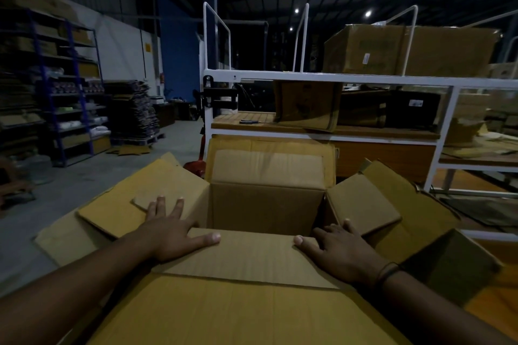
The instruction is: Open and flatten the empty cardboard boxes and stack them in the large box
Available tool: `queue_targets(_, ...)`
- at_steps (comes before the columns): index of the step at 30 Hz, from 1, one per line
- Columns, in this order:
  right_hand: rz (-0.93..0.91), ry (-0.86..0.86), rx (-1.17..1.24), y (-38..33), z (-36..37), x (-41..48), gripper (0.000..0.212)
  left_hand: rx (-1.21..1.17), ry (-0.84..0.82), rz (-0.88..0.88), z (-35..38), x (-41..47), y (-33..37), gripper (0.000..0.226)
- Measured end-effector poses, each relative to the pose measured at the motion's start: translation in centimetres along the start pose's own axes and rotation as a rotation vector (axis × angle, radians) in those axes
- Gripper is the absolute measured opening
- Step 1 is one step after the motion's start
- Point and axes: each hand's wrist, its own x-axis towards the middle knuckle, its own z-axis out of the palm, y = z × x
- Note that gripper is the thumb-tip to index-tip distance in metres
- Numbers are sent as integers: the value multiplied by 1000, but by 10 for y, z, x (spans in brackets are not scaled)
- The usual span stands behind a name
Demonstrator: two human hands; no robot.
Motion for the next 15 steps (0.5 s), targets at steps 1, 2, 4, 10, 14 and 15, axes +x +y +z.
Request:
queue_targets(1,-8,5,26,-1,-1,-1,101,-1,-4,-1,0,2,0,141)
queue_targets(2,-8,8,48,-2,-2,-1,94,-2,-5,-3,0,3,-1,139)
queue_targets(4,-4,21,69,-3,-2,-3,90,3,-1,-7,1,4,-2,137)
queue_targets(10,-14,41,86,-4,-1,-7,109,21,12,-6,1,1,-1,136)
queue_targets(14,151,56,-34,-7,-3,-11,100,32,16,-9,-3,1,-1,133)
queue_targets(15,202,69,-47,-8,-4,-12,99,38,10,-14,-4,1,-1,134)
